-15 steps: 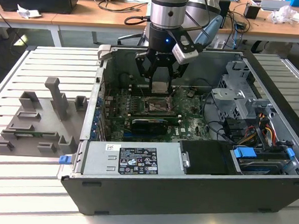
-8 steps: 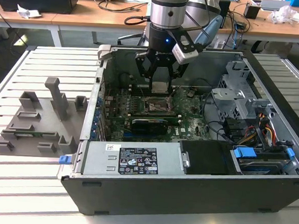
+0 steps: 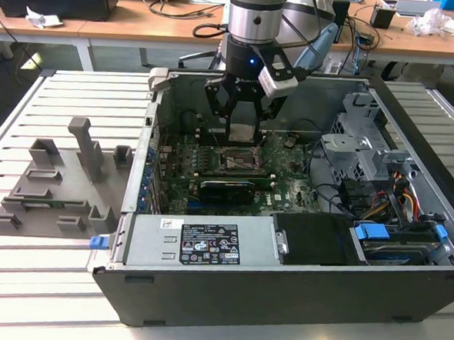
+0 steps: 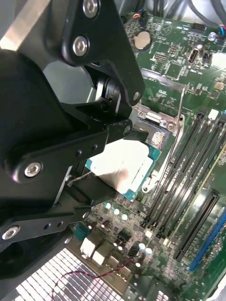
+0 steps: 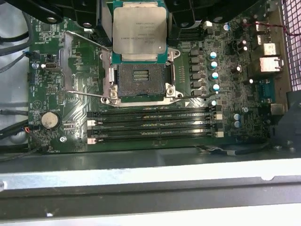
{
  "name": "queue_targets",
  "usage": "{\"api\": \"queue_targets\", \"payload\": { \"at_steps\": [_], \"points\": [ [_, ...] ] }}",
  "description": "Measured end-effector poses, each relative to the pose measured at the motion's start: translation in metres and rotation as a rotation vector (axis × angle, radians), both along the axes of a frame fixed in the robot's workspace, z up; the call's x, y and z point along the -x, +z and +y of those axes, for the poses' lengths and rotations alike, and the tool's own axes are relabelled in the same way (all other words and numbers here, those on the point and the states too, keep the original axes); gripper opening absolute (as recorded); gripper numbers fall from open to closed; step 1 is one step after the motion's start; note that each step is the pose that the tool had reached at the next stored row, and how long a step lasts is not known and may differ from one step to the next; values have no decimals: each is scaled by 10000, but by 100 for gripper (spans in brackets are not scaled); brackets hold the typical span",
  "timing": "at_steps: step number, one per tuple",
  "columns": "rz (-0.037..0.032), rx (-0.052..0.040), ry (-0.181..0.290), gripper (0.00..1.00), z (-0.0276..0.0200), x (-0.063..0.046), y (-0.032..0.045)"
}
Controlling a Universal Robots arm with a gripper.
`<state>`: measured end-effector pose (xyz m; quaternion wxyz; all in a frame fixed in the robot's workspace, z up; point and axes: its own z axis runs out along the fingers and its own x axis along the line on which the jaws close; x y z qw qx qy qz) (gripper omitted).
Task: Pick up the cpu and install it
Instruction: 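Place the cpu into insertion slot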
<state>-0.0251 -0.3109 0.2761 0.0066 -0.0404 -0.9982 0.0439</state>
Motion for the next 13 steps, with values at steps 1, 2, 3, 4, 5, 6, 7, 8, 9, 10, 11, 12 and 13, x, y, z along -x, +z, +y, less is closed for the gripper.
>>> {"api": "queue_targets", "payload": {
  "at_steps": [1, 2, 3, 4, 5, 6, 7, 8, 9, 10, 11, 12, 13],
  "points": [
    [1, 12, -141, 55, 0, 0, 0],
    [0, 26, -254, 55, 0, 0, 0],
    [1, 39, -349, 55, 0, -1, 0],
    [2, 65, -566, 55, 0, -1, 1],
    [2, 72, -665, 55, -1, -1, 1],
    [2, 78, -764, 55, -1, -2, 1],
    [3, 80, -908, 55, 0, -2, 1],
    [3, 80, -996, 55, 0, -2, 0],
    [3, 81, -1038, 55, 0, -2, 0],
    [3, 80, -1094, 55, 0, -2, 0],
    [3, 80, -1137, 55, 0, -2, 0],
    [3, 80, -1212, 55, 0, -2, 0],
    [3, 80, -1301, 55, 0, -2, 0]
  ]
}}
